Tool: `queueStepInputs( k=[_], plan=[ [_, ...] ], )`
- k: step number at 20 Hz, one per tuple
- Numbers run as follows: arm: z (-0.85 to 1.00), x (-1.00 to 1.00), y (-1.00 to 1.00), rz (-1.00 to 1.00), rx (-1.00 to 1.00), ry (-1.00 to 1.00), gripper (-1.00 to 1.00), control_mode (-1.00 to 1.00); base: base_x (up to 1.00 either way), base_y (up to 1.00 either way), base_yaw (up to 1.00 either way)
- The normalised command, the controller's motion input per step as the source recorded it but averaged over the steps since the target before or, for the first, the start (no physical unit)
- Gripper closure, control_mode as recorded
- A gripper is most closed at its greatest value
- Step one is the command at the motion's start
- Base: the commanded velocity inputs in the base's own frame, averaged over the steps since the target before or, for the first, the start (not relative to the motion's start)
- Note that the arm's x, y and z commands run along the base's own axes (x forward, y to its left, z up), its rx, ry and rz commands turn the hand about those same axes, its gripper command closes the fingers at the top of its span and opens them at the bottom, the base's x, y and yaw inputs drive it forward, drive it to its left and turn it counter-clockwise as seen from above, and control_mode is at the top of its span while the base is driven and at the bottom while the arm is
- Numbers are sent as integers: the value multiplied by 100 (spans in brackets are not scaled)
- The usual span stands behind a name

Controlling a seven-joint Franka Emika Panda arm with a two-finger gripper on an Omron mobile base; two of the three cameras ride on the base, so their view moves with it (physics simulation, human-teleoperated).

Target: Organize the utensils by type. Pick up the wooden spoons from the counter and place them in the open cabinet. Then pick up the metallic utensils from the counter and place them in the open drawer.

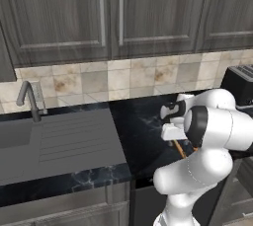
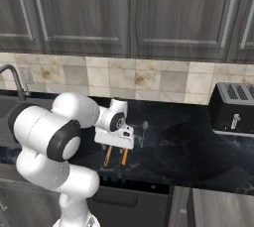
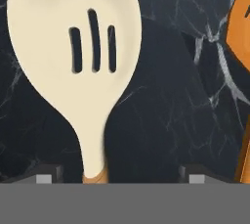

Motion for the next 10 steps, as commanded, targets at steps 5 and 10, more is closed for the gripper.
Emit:
queueStepInputs(
  k=[5, 10],
  plan=[
    [-30, 1, 15, -9, 0, -8, -100, -100, 0, 0, 0],
    [-33, -10, 16, -10, 0, -20, -100, -100, 0, 0, 0]
  ],
)
